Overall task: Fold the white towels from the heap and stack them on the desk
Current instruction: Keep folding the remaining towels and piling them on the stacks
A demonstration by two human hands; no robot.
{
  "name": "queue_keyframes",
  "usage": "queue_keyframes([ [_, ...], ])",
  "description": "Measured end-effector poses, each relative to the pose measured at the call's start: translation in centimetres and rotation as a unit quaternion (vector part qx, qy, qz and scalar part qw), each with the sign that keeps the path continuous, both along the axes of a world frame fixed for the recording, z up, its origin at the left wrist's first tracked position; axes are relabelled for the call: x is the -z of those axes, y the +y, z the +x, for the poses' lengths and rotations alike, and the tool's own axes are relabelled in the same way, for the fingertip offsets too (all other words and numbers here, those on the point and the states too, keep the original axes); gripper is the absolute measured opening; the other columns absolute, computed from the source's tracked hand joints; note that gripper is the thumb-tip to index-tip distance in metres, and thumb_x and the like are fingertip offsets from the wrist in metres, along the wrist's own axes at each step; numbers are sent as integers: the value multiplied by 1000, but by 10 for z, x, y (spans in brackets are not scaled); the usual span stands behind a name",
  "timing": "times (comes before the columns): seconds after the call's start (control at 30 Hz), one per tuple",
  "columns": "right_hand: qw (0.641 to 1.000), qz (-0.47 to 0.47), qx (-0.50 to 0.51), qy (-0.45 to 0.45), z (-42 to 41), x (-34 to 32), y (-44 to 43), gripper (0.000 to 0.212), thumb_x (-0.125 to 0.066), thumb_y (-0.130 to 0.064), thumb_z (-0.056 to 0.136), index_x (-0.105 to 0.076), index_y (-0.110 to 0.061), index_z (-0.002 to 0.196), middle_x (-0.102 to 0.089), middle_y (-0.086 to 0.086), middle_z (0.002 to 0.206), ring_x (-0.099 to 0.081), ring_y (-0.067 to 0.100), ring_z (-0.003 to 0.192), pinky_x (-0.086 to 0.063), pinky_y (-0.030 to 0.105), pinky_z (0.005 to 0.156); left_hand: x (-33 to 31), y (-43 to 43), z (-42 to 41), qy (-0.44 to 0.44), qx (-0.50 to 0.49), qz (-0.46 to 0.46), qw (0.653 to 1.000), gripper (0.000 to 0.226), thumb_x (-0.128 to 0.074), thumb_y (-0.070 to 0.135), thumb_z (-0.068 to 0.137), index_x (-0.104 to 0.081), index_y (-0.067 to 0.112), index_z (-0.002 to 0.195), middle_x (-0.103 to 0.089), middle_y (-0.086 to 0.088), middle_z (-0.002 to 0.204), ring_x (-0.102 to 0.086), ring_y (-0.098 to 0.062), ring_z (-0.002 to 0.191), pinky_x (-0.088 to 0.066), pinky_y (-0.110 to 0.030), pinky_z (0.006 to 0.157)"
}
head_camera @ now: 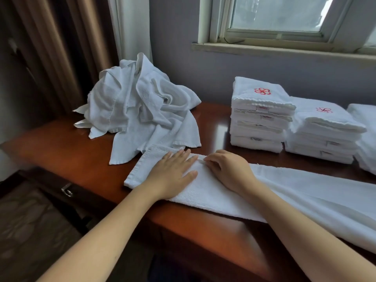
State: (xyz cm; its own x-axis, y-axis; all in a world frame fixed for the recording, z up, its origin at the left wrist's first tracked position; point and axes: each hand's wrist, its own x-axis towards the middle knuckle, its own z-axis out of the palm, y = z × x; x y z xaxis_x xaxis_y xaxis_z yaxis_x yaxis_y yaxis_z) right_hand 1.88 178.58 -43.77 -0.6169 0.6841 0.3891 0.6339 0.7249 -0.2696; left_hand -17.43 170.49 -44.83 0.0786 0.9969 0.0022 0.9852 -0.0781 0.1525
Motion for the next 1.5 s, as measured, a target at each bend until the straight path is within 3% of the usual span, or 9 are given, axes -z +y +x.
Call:
queue_keyframes([
  [0.4,997,-13,82,-6,-15,-6,-42,24,-44,-36,97,-66,-27,101,-61,-6,98,-62,19,83,-42,30,61,-14,-27,-27,19,-44,-38,998,60,-19,48,104,2,33,157,13,7,164,15,-7,149,10,-36,122],
  [0.47,994,-22,110,-8,6,-9,-46,27,-41,-40,99,-65,-28,103,-59,-6,97,-61,20,84,-35,29,59,-17,-28,-12,-9,-51,-16,999,59,-23,47,103,-5,31,158,5,7,165,11,-7,150,8,-37,122],
  [0.67,983,-44,177,-16,94,-18,-62,28,-43,-37,98,-65,-32,114,-62,-8,110,-61,22,96,-41,31,70,-28,-26,78,-147,48,86,984,47,-37,42,104,-38,30,149,-30,12,158,-12,-5,149,0,-30,122],
  [0.83,969,-34,242,-22,163,-23,-86,26,-51,-34,93,-68,-31,112,-66,-8,112,-63,24,98,-44,32,80,-34,-19,151,-190,131,124,965,37,-45,36,102,-55,27,137,-52,11,142,-37,-8,139,-19,-30,118],
  [1.0,960,-24,278,-3,215,-23,-114,27,-57,-24,85,-71,-26,107,-69,-6,99,-63,20,88,-42,30,75,-30,-13,205,-168,183,134,959,36,-48,40,100,-59,30,132,-60,13,134,-49,-7,127,-37,-28,107],
  [1.17,946,-2,324,13,256,-24,-130,25,-59,-16,79,-72,-24,99,-69,-8,94,-63,17,91,-45,30,76,-31,-10,245,-143,221,122,957,35,-53,44,96,-61,32,128,-62,13,130,-53,-10,123,-40,-30,103],
  [1.3,926,10,377,25,285,-29,-136,29,-56,-11,77,-71,-25,97,-70,-9,96,-63,16,92,-43,28,73,-35,-2,268,-116,233,120,958,25,-51,43,96,-67,28,108,-68,12,111,-60,-13,106,-47,-31,87],
  [1.4,905,14,424,0,308,-38,-134,32,-52,-11,78,-69,-28,98,-70,-9,97,-62,19,93,-40,27,69,-39,9,282,-87,203,151,963,23,-44,42,99,-60,25,101,-69,5,100,-62,-21,94,-41,-31,69],
  [1.5,886,36,462,-8,326,-51,-124,27,-51,-13,79,-67,-26,96,-69,-6,94,-63,25,89,-34,29,64,-43,24,290,-81,181,162,967,22,-42,43,100,-56,27,102,-69,1,95,-63,-27,91,-37,-32,64],
])
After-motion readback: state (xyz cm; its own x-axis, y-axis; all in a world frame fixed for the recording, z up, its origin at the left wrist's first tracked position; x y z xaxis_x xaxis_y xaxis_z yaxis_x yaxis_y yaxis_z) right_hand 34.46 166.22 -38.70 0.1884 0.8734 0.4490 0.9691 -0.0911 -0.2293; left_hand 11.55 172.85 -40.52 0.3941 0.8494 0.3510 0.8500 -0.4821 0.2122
